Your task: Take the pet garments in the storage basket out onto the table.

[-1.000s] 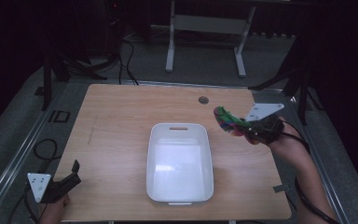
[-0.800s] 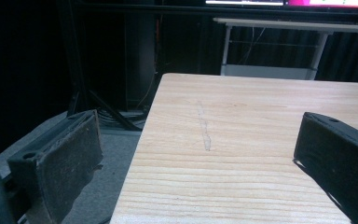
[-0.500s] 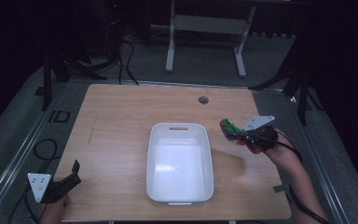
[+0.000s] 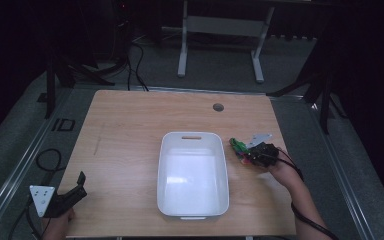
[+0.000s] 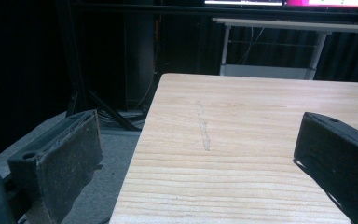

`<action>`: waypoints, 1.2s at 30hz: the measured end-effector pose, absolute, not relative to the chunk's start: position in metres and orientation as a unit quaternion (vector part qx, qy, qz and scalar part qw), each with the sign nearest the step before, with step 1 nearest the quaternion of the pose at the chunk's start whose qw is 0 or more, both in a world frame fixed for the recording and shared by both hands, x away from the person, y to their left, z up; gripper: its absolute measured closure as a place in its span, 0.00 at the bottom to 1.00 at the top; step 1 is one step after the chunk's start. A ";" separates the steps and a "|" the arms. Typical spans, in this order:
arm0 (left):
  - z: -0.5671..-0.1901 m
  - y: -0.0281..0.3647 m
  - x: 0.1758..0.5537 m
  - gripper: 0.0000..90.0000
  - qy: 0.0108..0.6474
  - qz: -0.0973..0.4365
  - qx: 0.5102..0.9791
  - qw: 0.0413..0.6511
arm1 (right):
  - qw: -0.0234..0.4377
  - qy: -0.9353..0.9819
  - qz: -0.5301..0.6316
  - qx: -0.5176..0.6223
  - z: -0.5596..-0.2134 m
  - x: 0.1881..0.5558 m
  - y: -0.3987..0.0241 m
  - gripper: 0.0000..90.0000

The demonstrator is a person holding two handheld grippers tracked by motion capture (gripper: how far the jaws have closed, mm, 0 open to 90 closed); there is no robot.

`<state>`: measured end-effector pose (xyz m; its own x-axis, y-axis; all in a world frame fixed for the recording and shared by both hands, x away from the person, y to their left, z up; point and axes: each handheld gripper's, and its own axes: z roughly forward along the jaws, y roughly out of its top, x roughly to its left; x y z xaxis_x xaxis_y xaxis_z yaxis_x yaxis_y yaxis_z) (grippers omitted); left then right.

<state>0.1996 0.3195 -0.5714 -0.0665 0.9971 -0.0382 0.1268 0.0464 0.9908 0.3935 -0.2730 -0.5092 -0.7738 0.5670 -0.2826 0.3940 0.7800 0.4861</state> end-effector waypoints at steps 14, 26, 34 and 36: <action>-0.571 0.319 0.200 0.02 0.557 0.471 0.507 0.459 | 0.176 0.919 0.234 0.263 -0.509 0.385 -0.275 0.54; -0.571 0.319 0.200 0.02 0.556 0.472 0.506 0.460 | 0.190 0.874 0.328 0.305 -0.483 0.355 -0.305 0.25; -0.571 0.319 0.200 0.02 0.556 0.473 0.506 0.460 | 0.202 0.835 0.384 0.338 -0.492 0.333 -0.335 0.13; -0.571 0.319 0.200 0.02 0.556 0.473 0.506 0.460 | 0.217 0.809 0.412 0.359 -0.496 0.324 -0.347 0.13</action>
